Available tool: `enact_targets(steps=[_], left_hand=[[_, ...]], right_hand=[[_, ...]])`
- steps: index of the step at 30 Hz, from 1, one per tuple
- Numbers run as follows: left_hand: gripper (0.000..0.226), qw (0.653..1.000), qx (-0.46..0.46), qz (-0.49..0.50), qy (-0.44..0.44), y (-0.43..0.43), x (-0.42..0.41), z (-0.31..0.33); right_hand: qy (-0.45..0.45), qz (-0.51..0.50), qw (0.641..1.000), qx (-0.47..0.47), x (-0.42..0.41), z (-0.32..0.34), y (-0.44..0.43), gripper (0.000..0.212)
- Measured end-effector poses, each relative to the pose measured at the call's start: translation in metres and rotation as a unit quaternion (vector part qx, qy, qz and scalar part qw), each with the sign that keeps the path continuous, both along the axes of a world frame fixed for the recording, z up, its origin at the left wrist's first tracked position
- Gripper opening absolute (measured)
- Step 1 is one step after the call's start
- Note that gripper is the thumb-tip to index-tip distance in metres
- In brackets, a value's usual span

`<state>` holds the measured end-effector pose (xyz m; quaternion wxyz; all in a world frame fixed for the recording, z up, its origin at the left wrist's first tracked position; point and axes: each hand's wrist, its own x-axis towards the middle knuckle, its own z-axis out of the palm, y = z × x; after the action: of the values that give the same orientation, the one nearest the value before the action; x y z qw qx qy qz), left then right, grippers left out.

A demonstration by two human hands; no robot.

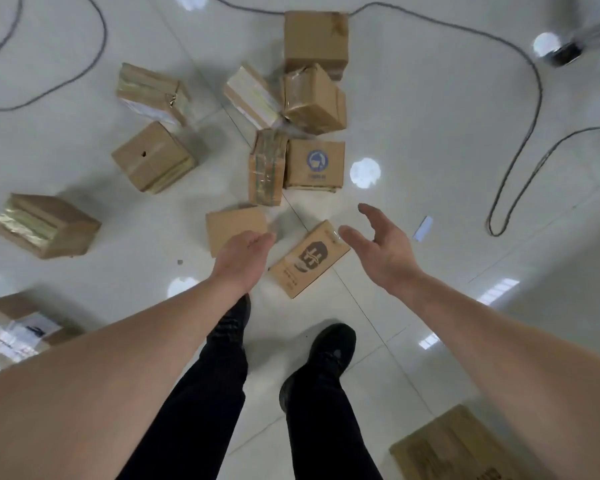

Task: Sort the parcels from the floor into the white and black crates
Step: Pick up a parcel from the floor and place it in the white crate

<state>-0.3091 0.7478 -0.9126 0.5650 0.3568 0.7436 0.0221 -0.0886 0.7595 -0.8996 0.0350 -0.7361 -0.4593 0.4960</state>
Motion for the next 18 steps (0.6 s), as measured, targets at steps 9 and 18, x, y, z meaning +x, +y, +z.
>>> enact_targets(steps=[9, 18], left_hand=[[0.034, 0.977, -0.152, 0.146, -0.014, -0.035, 0.017, -0.162], [0.032, 0.949, -0.148, 0.261, -0.097, -0.047, 0.031, -0.189]], right_hand=[[-0.017, 0.037, 0.996, -0.074, -0.009, -0.166, 0.014, 0.074], [-0.02, -0.125, 0.992, -0.001, -0.001, -0.193, -0.011, 0.069]])
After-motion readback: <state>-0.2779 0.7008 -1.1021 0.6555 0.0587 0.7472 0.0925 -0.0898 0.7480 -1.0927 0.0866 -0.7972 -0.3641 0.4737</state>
